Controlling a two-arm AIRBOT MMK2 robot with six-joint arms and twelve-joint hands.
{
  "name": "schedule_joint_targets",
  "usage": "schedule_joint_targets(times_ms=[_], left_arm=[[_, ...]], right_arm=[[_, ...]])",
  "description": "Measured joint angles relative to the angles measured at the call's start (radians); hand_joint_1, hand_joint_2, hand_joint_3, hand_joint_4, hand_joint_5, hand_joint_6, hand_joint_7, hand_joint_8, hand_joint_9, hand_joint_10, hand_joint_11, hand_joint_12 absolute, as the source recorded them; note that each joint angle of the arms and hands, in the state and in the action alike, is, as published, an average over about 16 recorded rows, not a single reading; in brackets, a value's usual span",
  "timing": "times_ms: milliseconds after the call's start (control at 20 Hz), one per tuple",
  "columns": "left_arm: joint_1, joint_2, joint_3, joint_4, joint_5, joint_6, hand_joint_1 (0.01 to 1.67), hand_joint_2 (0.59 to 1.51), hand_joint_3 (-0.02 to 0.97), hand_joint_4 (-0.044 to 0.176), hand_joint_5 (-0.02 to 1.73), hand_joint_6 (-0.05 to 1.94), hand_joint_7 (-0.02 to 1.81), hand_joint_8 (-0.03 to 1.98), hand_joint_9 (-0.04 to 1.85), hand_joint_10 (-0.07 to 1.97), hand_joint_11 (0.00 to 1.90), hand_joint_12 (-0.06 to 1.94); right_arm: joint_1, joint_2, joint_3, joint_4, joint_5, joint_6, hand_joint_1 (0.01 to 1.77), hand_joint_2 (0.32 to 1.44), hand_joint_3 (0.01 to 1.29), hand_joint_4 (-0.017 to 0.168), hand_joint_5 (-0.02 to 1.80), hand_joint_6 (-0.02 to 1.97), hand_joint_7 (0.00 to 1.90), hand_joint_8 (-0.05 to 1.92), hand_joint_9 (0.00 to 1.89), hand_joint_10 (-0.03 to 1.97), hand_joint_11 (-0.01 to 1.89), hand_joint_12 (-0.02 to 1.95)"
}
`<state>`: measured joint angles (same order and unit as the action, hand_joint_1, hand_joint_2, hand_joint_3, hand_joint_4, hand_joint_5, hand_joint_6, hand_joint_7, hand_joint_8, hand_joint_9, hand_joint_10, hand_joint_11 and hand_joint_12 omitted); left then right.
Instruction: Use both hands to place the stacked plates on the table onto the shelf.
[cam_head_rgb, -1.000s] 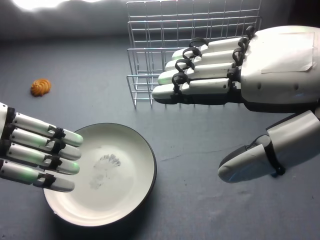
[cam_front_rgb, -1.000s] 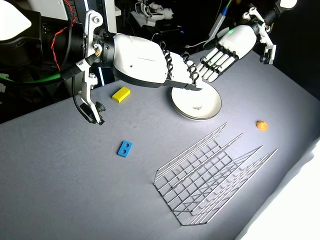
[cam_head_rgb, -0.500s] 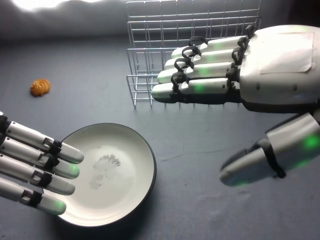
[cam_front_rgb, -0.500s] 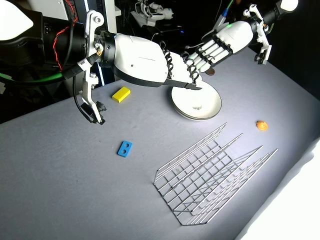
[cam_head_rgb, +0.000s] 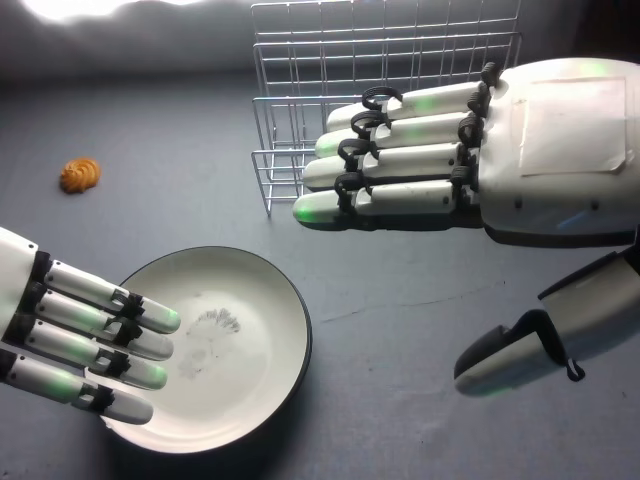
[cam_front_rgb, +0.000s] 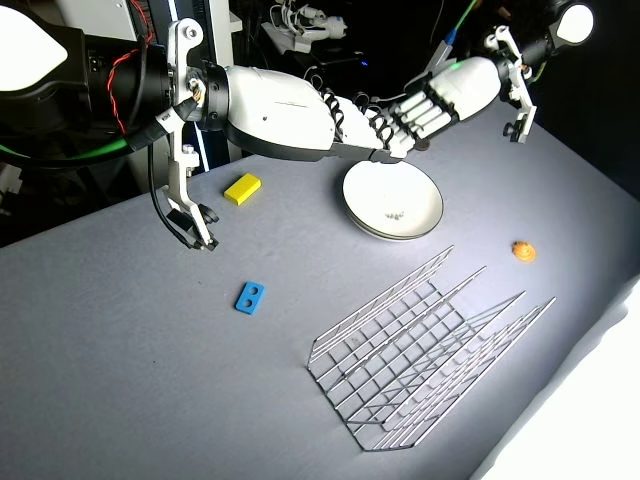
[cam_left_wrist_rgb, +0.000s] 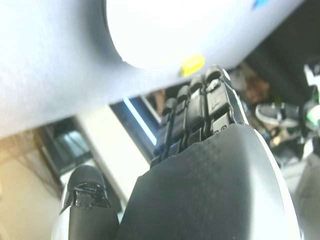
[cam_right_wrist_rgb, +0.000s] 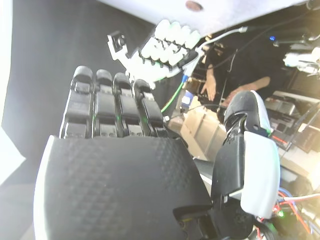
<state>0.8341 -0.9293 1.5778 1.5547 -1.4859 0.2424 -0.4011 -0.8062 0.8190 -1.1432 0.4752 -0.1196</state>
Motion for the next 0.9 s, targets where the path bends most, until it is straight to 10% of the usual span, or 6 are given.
schedule_joint_targets(times_ms=[900], left_arm=[[0.114,-0.006,-0.027,-0.081,0.271,-0.004,0.02,1.107,0.014,0.002,0.01,0.02,0.01,0.02,0.01,0.01,0.02,-0.01]], right_arm=[[-0.080,-0.019,-0.001,0.224,0.063,-0.312,0.89,0.96,0.01,0.005,0.02,0.02,0.01,0.01,0.02,0.00,0.02,0.00]])
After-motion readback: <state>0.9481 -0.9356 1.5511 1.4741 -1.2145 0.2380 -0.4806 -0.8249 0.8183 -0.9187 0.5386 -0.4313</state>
